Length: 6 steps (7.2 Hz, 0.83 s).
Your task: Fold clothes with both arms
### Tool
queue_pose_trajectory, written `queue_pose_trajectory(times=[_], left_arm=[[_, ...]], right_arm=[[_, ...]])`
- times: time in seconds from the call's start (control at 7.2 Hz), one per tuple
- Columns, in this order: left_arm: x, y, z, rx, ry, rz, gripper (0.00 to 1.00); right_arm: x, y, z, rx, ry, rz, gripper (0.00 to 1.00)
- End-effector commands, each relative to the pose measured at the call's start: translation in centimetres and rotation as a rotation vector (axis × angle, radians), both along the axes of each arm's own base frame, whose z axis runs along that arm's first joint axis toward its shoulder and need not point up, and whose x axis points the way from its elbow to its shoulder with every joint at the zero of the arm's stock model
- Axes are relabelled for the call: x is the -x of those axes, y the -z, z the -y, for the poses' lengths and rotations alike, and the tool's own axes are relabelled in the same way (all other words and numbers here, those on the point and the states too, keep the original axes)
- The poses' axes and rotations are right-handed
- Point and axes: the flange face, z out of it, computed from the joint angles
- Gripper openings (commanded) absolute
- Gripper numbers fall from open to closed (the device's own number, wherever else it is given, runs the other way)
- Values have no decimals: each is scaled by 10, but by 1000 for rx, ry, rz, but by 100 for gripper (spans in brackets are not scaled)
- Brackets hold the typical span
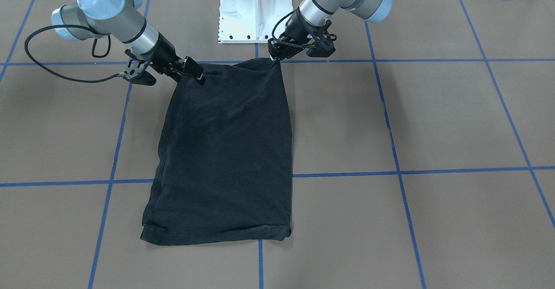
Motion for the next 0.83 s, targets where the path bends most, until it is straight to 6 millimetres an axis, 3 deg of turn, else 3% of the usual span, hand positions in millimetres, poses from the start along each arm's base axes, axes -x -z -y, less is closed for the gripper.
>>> queue_pose_trajectory(times=[0.0,0.14,0.42,0.69], left_arm=[[-6,-6,-2,7,-4,13,0],[-5,-5,-3,7,-6,10,0],[-7,-5,-4,7,-9,10,0],[-7,-3,-4,6,-9,7,0]], right_arm=[[2,29,-14,75,21,-134,100],[16,31,-22,77,38,-159,100],[29,14,-21,86,45,-193,100],[31,6,-21,76,41,-212,100]])
